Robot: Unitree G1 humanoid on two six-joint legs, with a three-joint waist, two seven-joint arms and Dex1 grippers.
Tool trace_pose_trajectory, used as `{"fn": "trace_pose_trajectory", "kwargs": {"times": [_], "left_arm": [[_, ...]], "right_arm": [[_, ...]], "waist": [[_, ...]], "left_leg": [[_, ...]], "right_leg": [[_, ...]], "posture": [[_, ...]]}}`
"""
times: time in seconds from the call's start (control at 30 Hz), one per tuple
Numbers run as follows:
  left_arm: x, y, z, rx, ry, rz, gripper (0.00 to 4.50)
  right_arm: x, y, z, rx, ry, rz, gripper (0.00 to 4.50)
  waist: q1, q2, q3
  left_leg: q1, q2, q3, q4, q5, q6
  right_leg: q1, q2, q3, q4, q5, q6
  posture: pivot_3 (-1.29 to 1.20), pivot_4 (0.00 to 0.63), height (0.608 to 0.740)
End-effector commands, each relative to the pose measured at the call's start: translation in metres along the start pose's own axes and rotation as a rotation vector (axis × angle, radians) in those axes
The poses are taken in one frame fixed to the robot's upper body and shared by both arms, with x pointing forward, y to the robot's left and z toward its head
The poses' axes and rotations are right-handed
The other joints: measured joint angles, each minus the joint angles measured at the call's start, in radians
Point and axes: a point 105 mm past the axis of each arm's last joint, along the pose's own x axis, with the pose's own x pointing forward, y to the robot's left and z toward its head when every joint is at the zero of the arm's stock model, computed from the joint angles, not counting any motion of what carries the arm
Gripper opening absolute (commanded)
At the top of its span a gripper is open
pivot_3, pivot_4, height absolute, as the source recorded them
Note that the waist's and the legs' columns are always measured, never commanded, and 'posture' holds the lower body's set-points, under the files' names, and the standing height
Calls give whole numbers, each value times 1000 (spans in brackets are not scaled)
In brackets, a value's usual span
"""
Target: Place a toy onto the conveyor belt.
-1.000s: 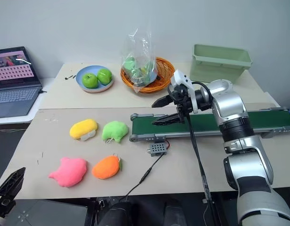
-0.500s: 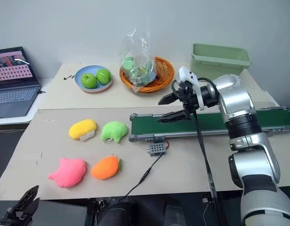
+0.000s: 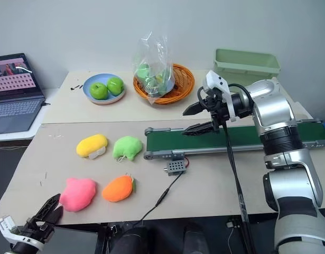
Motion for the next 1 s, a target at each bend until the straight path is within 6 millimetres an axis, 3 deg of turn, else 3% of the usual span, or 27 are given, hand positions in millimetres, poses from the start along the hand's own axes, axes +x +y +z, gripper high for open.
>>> {"fn": "trace_pose_trajectory", "kwargs": {"times": [0.03, 0.2, 0.23, 0.27, 0.6, 0.73, 0.87, 0.93, 1.0], "left_arm": [[8, 10, -13, 4, 75, 40, 4407], [22, 9, -19, 7, 115, 19, 4407], [24, 7, -20, 1, 121, 4, 3900], [25, 6, -20, -3, 125, -6, 3730], [33, -13, -29, -22, 180, -117, 99], [34, -22, -27, -10, 161, -153, 99], [29, -49, 4, 75, 12, -242, 99], [29, -68, 7, 211, 4, -276, 99], [36, -100, -4, 437, 60, -321, 99]], "right_arm": [[-6, 4, 14, -51, -27, 15, 4500], [-6, 4, 13, -53, -24, 2, 4500], [-7, 4, 13, -53, -24, 0, 4500], [-7, 5, 13, -53, -24, 0, 4500], [-8, 8, 11, -53, -19, -13, 4500], [-7, 8, 11, -52, -17, -14, 4500], [-3, 6, 11, -53, -15, -5, 4500], [-3, 5, 11, -53, -15, -2, 4500], [-2, 4, 10, -53, -14, 3, 4500]], "waist": [[1, 0, 0], [13, 6, -3], [16, 7, -3], [19, 7, -3], [17, 6, -3], [14, 6, -3], [11, 3, -1], [10, 3, -1], [9, 2, -1]], "left_leg": [[0, 0, 0, 0, 0, 0], [1, -1, 0, 0, 0, 0], [1, -1, 0, 0, 0, 0], [2, -1, 0, 0, 0, 0], [0, -1, 0, -1, 0, 0], [0, -1, 0, -1, 0, 0], [0, 0, 0, -1, 0, 0], [-1, 0, -1, -1, 0, -1], [-1, 0, 0, -1, 0, -1]], "right_leg": [[0, 0, 0, 0, 0, 0], [1, 0, 0, 0, 0, 0], [1, 0, 0, 0, 0, 0], [2, 0, 0, 0, 0, 0], [0, 0, 0, 0, 0, 0], [0, 0, 0, 0, 0, 0], [0, 0, 0, -1, 0, 0], [-1, 0, 0, -1, 0, 0], [-1, 0, 0, -1, 0, 0]], "posture": [[0, 150, 740], [0, 150, 740], [0, 150, 740], [0, 150, 740], [0, 150, 740], [0, 150, 740], [0, 150, 740], [0, 150, 740], [0, 150, 740]]}}
